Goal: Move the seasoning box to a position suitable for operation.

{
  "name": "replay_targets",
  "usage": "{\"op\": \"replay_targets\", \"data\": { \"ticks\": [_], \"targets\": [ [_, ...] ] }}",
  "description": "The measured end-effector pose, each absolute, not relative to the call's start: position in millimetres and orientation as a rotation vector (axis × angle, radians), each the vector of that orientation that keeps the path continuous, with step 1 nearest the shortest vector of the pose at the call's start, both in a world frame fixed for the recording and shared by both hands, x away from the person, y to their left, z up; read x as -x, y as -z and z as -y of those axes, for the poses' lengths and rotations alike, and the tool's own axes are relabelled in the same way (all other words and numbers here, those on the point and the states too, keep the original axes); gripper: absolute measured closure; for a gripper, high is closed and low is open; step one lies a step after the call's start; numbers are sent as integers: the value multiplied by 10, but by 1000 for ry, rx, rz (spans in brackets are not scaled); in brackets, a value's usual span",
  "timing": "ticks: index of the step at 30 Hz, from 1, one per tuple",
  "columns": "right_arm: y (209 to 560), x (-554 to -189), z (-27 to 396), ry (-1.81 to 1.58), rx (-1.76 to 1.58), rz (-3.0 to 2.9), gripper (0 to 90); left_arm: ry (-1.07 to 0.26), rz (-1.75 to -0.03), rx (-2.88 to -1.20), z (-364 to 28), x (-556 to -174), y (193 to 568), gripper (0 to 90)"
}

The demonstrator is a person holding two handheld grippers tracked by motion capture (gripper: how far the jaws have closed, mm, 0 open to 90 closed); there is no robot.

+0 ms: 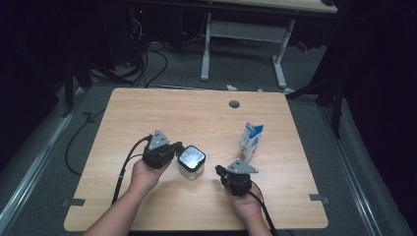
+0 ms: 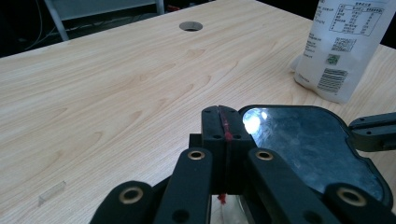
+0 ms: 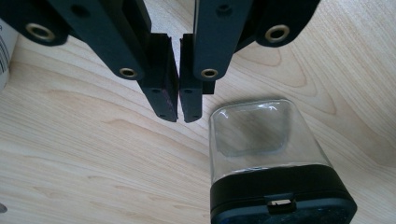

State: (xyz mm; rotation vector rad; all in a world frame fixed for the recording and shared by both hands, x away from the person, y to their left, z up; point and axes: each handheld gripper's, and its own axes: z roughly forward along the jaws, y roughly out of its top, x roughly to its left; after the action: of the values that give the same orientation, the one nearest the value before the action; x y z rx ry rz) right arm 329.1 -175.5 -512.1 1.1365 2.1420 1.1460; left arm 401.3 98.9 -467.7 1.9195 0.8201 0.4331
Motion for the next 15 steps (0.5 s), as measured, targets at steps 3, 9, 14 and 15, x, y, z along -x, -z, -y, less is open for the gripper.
{"op": "replay_targets", "data": {
  "ticks": [3,9,14,15],
  "targets": [
    [5112,-3281,1749,-1148,-1121,-2137,862,-435,-823,-1913,-987,-4009,4682,900],
    [5072,-3254,1718,-1154,-1091,-2125,873,-431,-824,-1900,-996,-4006,4696,900],
    [5052,-3238,1700,-1162,-1078,-2119,877,-430,-826,-1893,-1001,-4004,4703,900],
    [5050,-3238,1697,-1168,-1073,-2116,877,-429,-827,-1893,-1003,-4005,4703,900]
  ]
}}
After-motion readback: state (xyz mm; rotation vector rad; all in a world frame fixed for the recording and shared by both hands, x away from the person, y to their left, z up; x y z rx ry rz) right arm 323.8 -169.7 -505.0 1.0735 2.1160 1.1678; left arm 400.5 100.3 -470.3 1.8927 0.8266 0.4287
